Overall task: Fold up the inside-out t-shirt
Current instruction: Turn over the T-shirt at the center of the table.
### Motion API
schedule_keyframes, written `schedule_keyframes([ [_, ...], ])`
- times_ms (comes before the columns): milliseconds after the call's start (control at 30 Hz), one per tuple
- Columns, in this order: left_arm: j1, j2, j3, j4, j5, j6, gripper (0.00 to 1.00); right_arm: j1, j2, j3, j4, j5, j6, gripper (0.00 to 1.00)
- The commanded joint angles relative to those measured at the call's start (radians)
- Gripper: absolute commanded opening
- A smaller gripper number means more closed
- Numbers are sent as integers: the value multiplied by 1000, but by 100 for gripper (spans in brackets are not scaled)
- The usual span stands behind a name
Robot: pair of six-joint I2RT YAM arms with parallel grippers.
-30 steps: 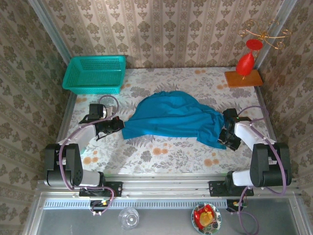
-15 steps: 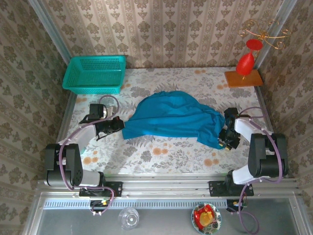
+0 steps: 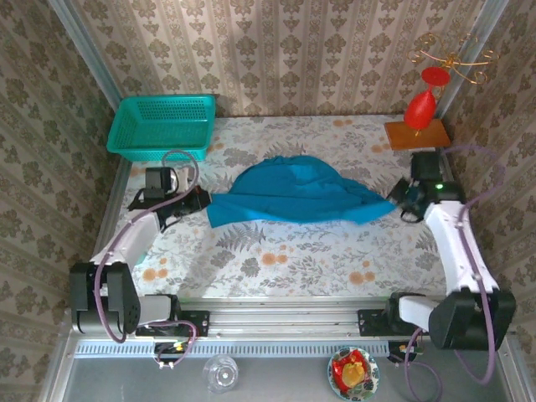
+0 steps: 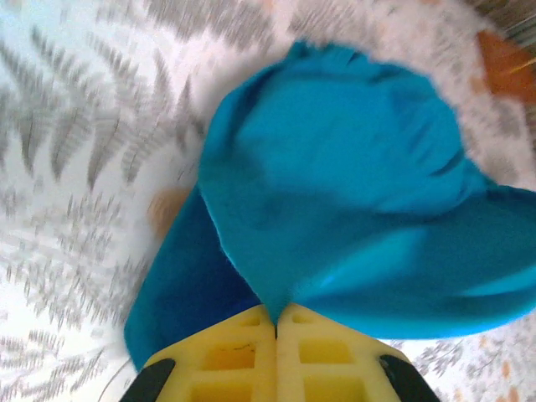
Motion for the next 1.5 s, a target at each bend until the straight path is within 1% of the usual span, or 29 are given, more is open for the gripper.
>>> schedule_keyframes([
  [0, -8, -44, 81, 52, 53, -32, 0, -30, -14, 304, -59, 115, -82, 0],
  [67, -8, -63, 110, 134, 72, -65, 0, -32, 31, 548, -83, 154, -117, 0],
  [133, -4, -79, 151, 208, 116, -94, 0, -32, 63, 720, -81, 162, -128, 0],
  [200, 18, -86, 251, 225, 148, -107, 0, -32, 70, 795, -47, 147, -108, 0],
  [233, 36, -89, 333, 212, 168, -102, 0, -32, 65, 791, -15, 127, -85, 0],
  [300, 75, -92, 513, 170, 193, -87, 0, -32, 46, 720, 52, 70, -42, 0],
  [400, 96, -92, 792, 51, 176, -27, 0, -32, 34, 608, 97, -8, 16, 0],
  [433, 94, -95, 853, 20, 170, -5, 0, -32, 34, 582, 99, -29, 27, 0],
  [467, 94, -102, 873, 11, 164, -2, 0, -32, 32, 568, 99, -39, 31, 0],
  [500, 93, -113, 862, 20, 156, -9, 0, -33, 29, 564, 102, -37, 27, 0],
  [567, 88, -144, 759, 81, 150, -48, 0, -38, 24, 613, 81, 19, -11, 0],
  [667, 79, -144, 560, 164, 183, -120, 0, -45, 39, 812, 10, 174, -112, 0],
  [733, 62, -130, 425, 233, 212, -185, 0, -44, 60, 969, -23, 245, -175, 0],
  [800, 43, -125, 333, 307, 229, -232, 0, -43, 64, 1045, -20, 250, -207, 0],
  [833, 37, -126, 312, 340, 233, -250, 0, -44, 57, 1048, -12, 245, -201, 0],
  [900, 50, -126, 355, 361, 258, -260, 0, -42, 38, 996, 3, 205, -174, 0],
  [967, 95, -129, 493, 319, 297, -245, 0, -43, 12, 879, 27, 143, -135, 0],
  [1033, 146, -143, 659, 290, 325, -223, 0, -43, -18, 727, 66, 83, -85, 0],
  [1100, 166, -167, 767, 258, 316, -170, 0, -43, -43, 611, 103, 41, -36, 0],
  [1167, 163, -185, 793, 217, 287, -143, 0, -44, -49, 578, 116, 34, -23, 0],
  [1200, 159, -189, 764, 216, 280, -158, 0, -44, -42, 603, 102, 47, -39, 0],
  [1300, 120, -187, 550, 290, 284, -217, 0, -45, 9, 816, 8, 176, -137, 0],
  [1367, 89, -159, 393, 401, 295, -286, 0, -45, 42, 981, -28, 287, -215, 0],
  [1433, 60, -123, 294, 520, 307, -359, 0, -45, 57, 1089, -31, 365, -263, 0],
  [1467, 48, -106, 269, 575, 314, -384, 0, -45, 58, 1119, -22, 383, -278, 0],
])
